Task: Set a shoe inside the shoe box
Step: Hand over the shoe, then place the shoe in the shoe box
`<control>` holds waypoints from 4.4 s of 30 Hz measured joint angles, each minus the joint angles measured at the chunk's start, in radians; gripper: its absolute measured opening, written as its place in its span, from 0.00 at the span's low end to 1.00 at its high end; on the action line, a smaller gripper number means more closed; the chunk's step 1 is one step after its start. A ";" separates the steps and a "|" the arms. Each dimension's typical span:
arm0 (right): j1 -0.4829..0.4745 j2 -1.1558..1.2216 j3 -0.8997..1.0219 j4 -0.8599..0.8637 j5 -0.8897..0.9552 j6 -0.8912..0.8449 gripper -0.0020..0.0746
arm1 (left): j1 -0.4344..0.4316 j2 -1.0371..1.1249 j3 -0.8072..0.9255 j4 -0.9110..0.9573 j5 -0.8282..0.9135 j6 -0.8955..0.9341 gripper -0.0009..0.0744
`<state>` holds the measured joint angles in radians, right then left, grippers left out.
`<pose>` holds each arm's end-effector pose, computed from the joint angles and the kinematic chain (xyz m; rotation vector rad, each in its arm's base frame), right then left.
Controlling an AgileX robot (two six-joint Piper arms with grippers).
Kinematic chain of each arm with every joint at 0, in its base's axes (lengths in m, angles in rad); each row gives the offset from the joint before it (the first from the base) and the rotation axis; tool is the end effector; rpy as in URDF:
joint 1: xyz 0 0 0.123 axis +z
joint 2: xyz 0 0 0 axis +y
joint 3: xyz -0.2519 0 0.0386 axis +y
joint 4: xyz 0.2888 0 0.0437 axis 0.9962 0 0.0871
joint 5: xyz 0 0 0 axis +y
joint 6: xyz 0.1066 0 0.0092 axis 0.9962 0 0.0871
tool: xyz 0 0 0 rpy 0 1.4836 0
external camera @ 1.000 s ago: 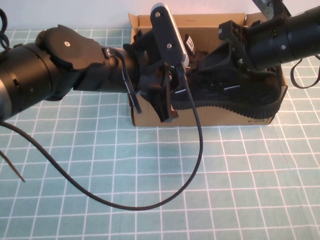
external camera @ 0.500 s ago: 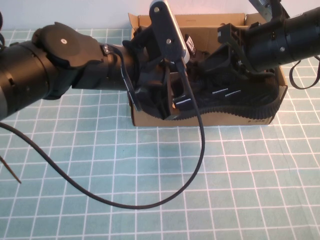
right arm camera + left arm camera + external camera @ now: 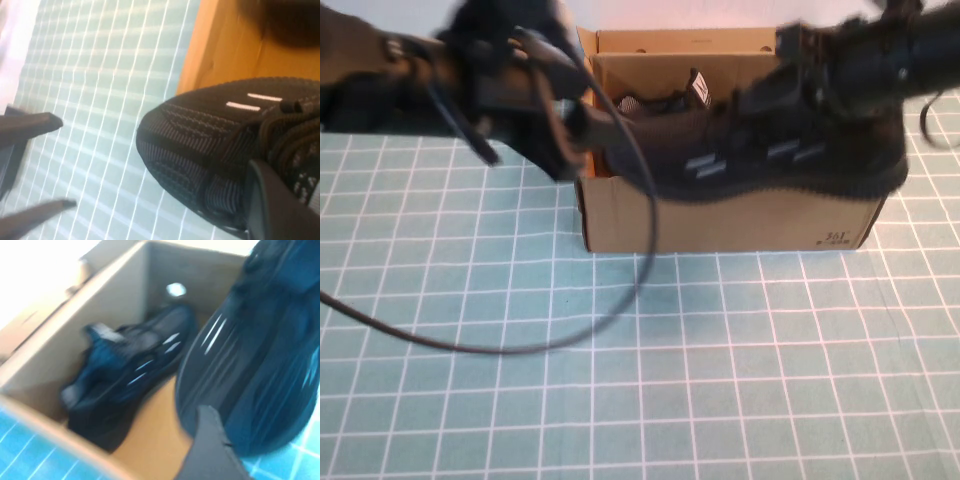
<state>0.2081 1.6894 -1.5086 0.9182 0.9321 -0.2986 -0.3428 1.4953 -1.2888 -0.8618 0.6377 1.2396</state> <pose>0.3955 0.1533 0.3017 -0.1702 2.3719 1.0902 0.3524 -0.1772 0.3092 1.0877 1.7946 -0.4136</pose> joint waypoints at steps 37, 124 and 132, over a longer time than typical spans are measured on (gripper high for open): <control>0.005 0.364 -0.369 -0.065 -0.027 0.030 0.03 | 0.099 0.002 0.000 0.025 0.032 -0.104 0.01; 0.027 0.527 -0.449 -0.404 0.061 0.485 0.49 | 0.099 0.003 0.000 0.034 0.050 -0.101 0.01; 0.027 0.474 -0.449 -0.537 0.095 0.539 0.49 | 0.099 0.003 0.000 0.034 0.050 -0.101 0.01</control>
<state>0.2356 2.1631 -1.9572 0.3815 1.0272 0.2403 -0.2437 1.4982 -1.2888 -0.8282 0.6876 1.1383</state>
